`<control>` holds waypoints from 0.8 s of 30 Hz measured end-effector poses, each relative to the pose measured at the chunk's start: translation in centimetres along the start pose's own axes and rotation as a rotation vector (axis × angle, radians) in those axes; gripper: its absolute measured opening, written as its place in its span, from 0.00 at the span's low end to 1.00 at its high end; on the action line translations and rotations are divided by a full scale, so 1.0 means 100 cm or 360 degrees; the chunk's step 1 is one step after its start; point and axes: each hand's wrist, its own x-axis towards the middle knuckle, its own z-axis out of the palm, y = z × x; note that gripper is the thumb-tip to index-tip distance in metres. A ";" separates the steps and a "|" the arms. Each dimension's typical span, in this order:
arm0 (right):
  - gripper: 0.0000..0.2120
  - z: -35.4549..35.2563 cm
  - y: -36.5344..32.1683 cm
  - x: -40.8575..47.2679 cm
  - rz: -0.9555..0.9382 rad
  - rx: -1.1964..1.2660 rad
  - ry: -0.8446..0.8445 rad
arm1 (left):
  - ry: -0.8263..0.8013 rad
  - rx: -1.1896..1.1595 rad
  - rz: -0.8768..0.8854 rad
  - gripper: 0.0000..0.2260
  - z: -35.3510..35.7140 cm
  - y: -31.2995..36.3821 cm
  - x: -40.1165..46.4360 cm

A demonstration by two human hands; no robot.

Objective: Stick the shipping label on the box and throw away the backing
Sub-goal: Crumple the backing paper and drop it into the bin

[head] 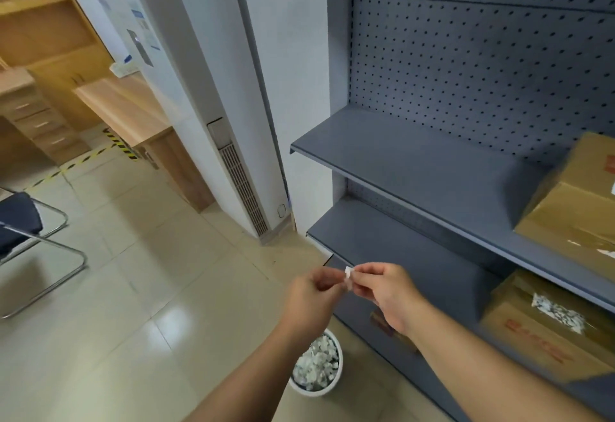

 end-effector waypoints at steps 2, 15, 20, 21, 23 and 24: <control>0.04 0.012 0.007 0.002 0.0128 0.0010 -0.0076 | -0.0006 -0.0147 -0.0088 0.06 -0.014 -0.012 0.002; 0.11 0.078 0.087 0.010 0.0389 0.0292 -0.0200 | 0.0024 0.0472 -0.0037 0.06 -0.070 -0.082 0.010; 0.12 0.092 0.114 0.018 0.0475 0.0101 -0.0079 | -0.0051 0.0513 -0.0009 0.05 -0.079 -0.111 0.006; 0.11 0.093 0.118 0.019 0.0496 0.0067 -0.0057 | -0.0109 0.0475 0.0004 0.04 -0.079 -0.116 0.004; 0.09 0.095 0.124 0.023 0.0541 -0.0002 -0.0009 | -0.0200 0.0456 0.0034 0.04 -0.079 -0.127 0.001; 0.09 0.096 0.128 0.025 0.0581 -0.0039 -0.0007 | -0.0203 0.0484 0.0025 0.04 -0.079 -0.132 0.002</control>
